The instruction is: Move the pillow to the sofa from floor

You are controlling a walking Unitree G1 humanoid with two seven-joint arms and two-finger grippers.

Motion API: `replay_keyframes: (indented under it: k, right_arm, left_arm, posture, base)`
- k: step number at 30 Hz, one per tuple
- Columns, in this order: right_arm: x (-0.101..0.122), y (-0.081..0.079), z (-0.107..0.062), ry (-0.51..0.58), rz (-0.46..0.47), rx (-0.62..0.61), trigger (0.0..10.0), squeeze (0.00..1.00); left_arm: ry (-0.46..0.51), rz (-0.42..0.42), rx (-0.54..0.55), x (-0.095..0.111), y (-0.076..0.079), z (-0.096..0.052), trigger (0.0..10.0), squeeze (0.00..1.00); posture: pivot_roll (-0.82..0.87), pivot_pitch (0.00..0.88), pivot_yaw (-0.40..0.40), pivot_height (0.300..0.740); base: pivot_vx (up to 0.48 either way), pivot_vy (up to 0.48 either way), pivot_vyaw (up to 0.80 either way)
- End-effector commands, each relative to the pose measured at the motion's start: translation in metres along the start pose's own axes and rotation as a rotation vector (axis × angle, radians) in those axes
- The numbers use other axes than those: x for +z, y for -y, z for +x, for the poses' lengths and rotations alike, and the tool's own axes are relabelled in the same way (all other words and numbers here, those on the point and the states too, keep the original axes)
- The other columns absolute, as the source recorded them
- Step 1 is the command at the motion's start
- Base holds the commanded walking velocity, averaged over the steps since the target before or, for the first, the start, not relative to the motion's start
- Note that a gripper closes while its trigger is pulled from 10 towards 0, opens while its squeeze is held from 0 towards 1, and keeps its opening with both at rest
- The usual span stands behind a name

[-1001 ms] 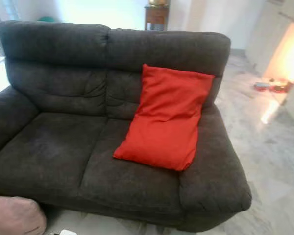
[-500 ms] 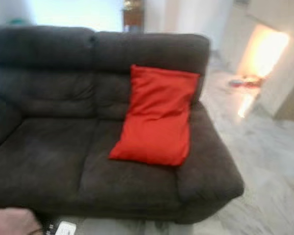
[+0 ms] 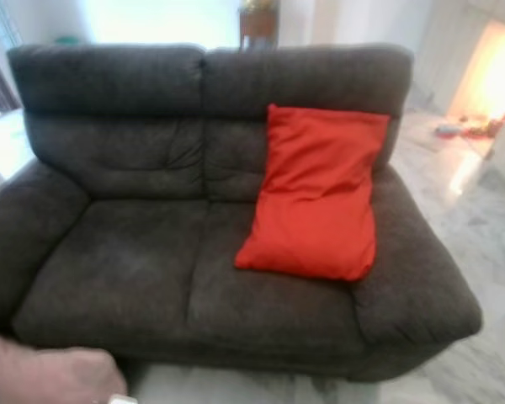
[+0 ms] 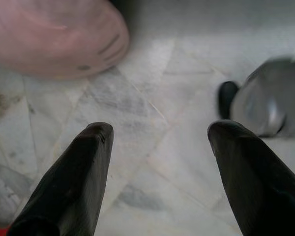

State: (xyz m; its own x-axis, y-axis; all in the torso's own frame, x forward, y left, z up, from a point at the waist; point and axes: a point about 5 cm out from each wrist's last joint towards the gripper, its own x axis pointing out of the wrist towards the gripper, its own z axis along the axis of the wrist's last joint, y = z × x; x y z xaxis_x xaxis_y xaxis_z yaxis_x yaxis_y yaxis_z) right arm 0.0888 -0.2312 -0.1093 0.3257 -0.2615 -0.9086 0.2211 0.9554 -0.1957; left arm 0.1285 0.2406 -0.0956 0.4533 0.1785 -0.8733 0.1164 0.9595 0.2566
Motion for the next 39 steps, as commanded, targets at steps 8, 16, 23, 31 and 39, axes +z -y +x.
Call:
replay_keyframes:
  k: [8,16,23,31,39]
  right_arm:
    - [0.0095,-0.0095,0.0007,0.030,0.003,0.029,10.0,0.00]
    - [0.0098,-0.0099,0.0007,0.030,0.005,0.032,10.0,0.00]
    - [0.0096,-0.0094,0.0006,0.033,0.004,0.028,10.0,0.00]
    - [0.0108,-0.0113,0.0006,0.040,0.006,0.041,10.0,0.00]
    - [0.0116,-0.0120,0.0006,0.045,-0.003,0.045,10.0,0.00]
  left_arm:
    - [0.000,-0.002,0.013,-0.0005,-0.0055,-0.0003,10.0,0.00]
    - [-0.002,-0.002,0.012,-0.0009,-0.0056,-0.0004,10.0,0.00]
    - [-0.002,-0.003,0.009,-0.0012,-0.0053,-0.0004,10.0,0.00]
    - [-0.002,0.000,0.010,-0.0007,-0.0062,-0.0004,10.0,0.00]
    - [0.000,0.003,0.009,-0.0001,-0.0063,-0.0003,10.0,0.00]
  posture:
    - [0.06,0.032,-0.034,0.740]
    - [0.06,0.037,-0.034,0.740]
    - [0.06,0.041,-0.034,0.740]
    - [0.06,0.036,-0.028,0.740]
    - [0.06,0.027,-0.024,0.740]
  base:
    - [0.000,0.375,0.00]
    - [0.000,0.376,0.00]
    - [0.000,0.374,0.00]
    - [0.000,0.374,0.00]
    - [0.000,0.375,0.00]
